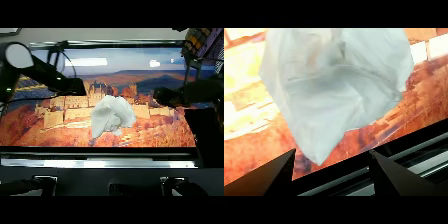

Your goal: Fold the clothes and pants, and hang the long-sleeved shirts on hangers.

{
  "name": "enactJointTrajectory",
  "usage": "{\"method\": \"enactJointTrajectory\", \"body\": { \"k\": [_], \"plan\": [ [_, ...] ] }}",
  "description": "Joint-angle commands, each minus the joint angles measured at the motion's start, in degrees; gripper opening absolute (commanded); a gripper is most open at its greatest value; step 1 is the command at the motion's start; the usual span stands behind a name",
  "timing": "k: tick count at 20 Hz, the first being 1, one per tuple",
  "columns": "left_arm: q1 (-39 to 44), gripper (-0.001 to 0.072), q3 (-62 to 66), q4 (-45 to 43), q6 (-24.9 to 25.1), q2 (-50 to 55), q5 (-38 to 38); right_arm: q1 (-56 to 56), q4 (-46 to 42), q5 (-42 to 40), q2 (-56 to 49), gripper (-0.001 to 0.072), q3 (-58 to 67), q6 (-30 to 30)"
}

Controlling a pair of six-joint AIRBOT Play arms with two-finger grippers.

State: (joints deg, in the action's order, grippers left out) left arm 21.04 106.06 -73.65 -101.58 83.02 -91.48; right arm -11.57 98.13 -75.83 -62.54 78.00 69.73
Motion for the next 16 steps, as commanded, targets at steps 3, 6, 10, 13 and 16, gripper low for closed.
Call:
{"method": "enactJointTrajectory", "body": {
  "k": [3,6,10,13,16],
  "plan": [
    [-4.3,0.0525,0.0,-3.6,0.0,-4.2,-3.7,0.0,1.4,6.9,-10.9,0.0189,3.8,2.5],
    [-4.3,0.0525,0.0,-3.7,0.0,-3.5,-3.5,4.2,8.0,6.2,-13.4,0.0189,3.8,2.7],
    [-4.3,0.0526,0.0,-4.7,0.0,-2.2,-3.5,21.5,27.1,0.8,-15.9,0.019,3.8,11.1],
    [-4.3,0.0527,-0.1,-5.8,0.9,-0.6,-3.4,24.4,31.0,-6.3,-20.6,0.041,0.6,18.8],
    [-4.9,0.0527,-0.1,-6.1,2.4,0.8,-3.5,19.8,34.7,-3.7,-23.6,0.0416,-6.8,26.2]
  ]
}}
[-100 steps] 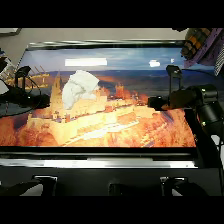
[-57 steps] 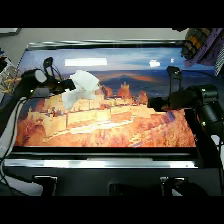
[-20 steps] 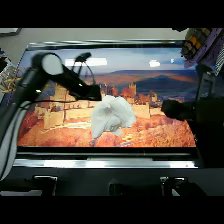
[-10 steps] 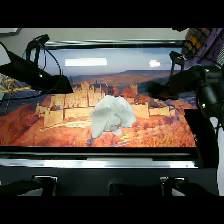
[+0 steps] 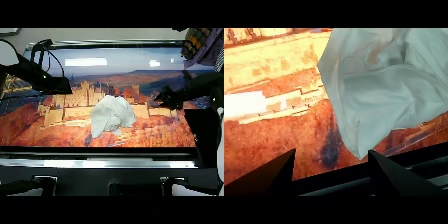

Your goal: Fold the clothes and pants, and hang the long-sleeved shirts on hangers.

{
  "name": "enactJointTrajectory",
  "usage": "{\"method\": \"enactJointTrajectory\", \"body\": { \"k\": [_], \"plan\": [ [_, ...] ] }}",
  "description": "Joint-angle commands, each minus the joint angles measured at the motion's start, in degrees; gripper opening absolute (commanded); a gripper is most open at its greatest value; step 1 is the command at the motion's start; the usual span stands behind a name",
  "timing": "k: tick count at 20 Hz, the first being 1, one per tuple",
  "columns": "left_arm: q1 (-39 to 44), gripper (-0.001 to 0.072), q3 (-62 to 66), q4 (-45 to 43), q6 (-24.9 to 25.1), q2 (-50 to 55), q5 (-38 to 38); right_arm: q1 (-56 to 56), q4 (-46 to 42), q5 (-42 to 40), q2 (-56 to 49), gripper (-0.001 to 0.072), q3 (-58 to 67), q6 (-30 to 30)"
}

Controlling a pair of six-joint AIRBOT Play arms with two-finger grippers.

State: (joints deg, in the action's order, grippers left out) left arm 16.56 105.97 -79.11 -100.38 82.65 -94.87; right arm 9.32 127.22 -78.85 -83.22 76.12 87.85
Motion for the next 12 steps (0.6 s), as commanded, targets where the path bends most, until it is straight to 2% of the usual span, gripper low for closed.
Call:
{"method": "enactJointTrajectory", "body": {
  "k": [1,7,12],
  "plan": [
    [-0.7,0.0527,0.0,-0.7,1.4,1.4,-0.1,-2.9,5.6,1.6,-3.8,0.0417,-6.8,9.4],
    [-4.7,0.0528,0.0,-0.5,1.3,1.4,-0.1,-11.0,5.6,10.9,-8.7,0.0417,-9.0,10.1],
    [-11.2,0.0528,0.0,4.6,1.4,1.4,-0.1,-13.2,5.1,15.1,-11.7,0.0416,-9.0,9.9]
  ]
}}
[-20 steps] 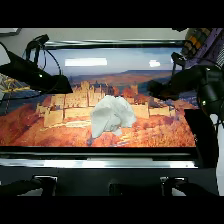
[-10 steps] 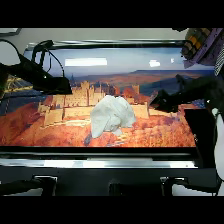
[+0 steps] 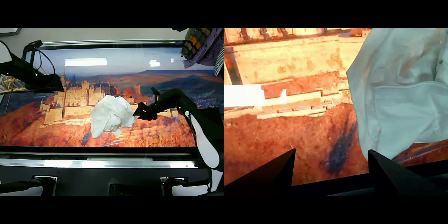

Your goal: Fold the clothes and pants, and hang the long-sleeved shirts on hangers.

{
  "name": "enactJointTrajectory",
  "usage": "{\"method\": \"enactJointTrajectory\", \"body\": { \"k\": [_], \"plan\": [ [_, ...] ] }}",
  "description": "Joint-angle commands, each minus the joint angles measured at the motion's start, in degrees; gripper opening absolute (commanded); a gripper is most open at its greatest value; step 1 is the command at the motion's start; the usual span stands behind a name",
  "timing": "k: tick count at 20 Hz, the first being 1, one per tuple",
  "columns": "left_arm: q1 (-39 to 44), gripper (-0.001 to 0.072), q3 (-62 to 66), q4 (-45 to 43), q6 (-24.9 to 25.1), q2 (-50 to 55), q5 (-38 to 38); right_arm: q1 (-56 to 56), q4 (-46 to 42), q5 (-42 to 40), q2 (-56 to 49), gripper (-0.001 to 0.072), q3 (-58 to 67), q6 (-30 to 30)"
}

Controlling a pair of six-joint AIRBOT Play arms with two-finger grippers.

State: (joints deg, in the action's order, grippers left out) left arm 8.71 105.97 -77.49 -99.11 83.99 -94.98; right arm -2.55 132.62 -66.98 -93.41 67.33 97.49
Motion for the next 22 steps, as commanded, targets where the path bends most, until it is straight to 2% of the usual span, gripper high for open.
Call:
{"method": "enactJointTrajectory", "body": {
  "k": [1,7,8,10,13,17,19,22],
  "plan": [
    [-4.8,0.0527,0.0,3.6,0.2,0.0,0.0,-1.4,-0.4,4.0,-1.8,0.0416,-0.2,0.2],
    [-11.3,0.0527,-0.6,5.0,2.3,-0.1,-0.2,-1.7,-0.5,6.6,-2.0,0.0411,-0.2,0.2],
    [-12.1,0.0527,-1.8,6.6,3.1,-0.2,-0.2,-2.2,-0.9,6.6,-2.0,0.0389,-0.2,0.2],
    [-13.6,0.0527,-6.4,9.3,3.4,-1.0,0.3,-4.2,-2.7,6.6,-2.3,0.0274,-0.2,0.2],
    [-14.7,0.0528,-17.6,14.1,6.4,-3.5,4.8,-5.3,-3.2,6.5,-2.1,0.0035,-0.2,0.2],
    [-12.9,0.0527,-34.2,26.6,14.4,-3.9,16.0,-4.1,-4.3,6.1,1.4,0.0033,-0.2,-1.1],
    [-10.7,0.0526,-42.1,30.9,17.0,-3.3,24.2,-4.1,-6.0,5.3,4.0,0.0033,-0.2,-1.9],
    [-7.1,0.0525,-49.0,36.7,20.8,-0.8,31.4,-4.1,-7.1,2.8,6.3,0.0033,-0.2,-2.8]
  ]
}}
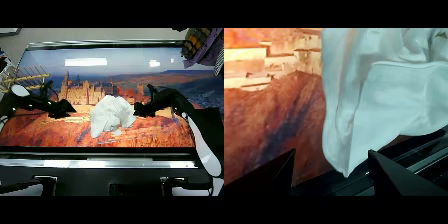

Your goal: Fold the clothes and pants, and hang the long-sleeved shirts on hangers.

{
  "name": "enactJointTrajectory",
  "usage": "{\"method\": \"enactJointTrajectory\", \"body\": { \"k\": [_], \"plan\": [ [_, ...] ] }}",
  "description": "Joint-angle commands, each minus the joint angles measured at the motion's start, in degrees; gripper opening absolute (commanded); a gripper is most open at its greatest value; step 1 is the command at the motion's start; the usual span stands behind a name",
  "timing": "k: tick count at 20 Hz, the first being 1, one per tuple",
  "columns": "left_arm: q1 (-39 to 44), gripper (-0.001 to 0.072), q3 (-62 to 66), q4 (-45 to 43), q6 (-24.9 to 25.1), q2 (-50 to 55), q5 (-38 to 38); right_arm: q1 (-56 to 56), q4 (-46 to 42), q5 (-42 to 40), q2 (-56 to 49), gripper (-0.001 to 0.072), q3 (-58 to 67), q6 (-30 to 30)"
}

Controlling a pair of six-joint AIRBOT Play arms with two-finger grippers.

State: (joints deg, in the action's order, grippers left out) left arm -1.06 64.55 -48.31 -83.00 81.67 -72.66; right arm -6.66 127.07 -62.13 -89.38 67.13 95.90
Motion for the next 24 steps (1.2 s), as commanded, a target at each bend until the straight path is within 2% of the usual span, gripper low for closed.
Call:
{"method": "enactJointTrajectory", "body": {
  "k": [1,3,5,11,13,18,19,20,21,24],
  "plan": [
    [4.0,0.0525,-8.5,8.4,5.6,2.8,10.2,0.0,-1.6,-2.8,2.8,0.0033,0.0,-1.2],
    [6.1,0.0523,-8.5,8.5,6.1,5.3,11.5,0.0,-1.6,-4.1,3.5,0.0033,0.0,-1.5],
    [7.3,0.0487,-8.5,8.5,6.1,7.3,12.4,0.0,-1.6,-4.5,4.2,0.0033,0.0,-2.3],
    [7.6,0.0481,-8.5,13.3,8.5,11.5,13.2,0.0,-1.6,-4.4,6.8,0.0034,0.0,-3.0],
    [7.6,0.0356,-8.5,13.4,8.7,12.1,14.1,0.0,-1.7,-4.4,7.6,0.0034,0.0,-3.6],
    [8.6,0.0348,-8.5,13.5,8.6,14.4,15.3,0.0,-1.7,-4.4,9.2,0.0034,0.0,-4.4],
    [8.9,0.0301,-8.5,13.5,8.5,15.0,15.4,0.0,-1.8,-4.4,9.4,0.0034,0.0,-5.1],
    [9.0,0.013,-8.5,13.5,8.5,15.5,15.4,0.0,-1.7,-4.4,9.6,0.0034,0.0,-5.1],
    [8.9,0.0018,-8.5,13.5,8.5,15.5,15.4,0.0,-1.8,-4.5,9.8,0.0034,0.0,-5.1],
    [7.2,0.0018,-7.7,13.4,8.6,14.1,14.6,0.0,-1.9,-4.1,10.8,0.0033,0.0,-5.1]
  ]
}}
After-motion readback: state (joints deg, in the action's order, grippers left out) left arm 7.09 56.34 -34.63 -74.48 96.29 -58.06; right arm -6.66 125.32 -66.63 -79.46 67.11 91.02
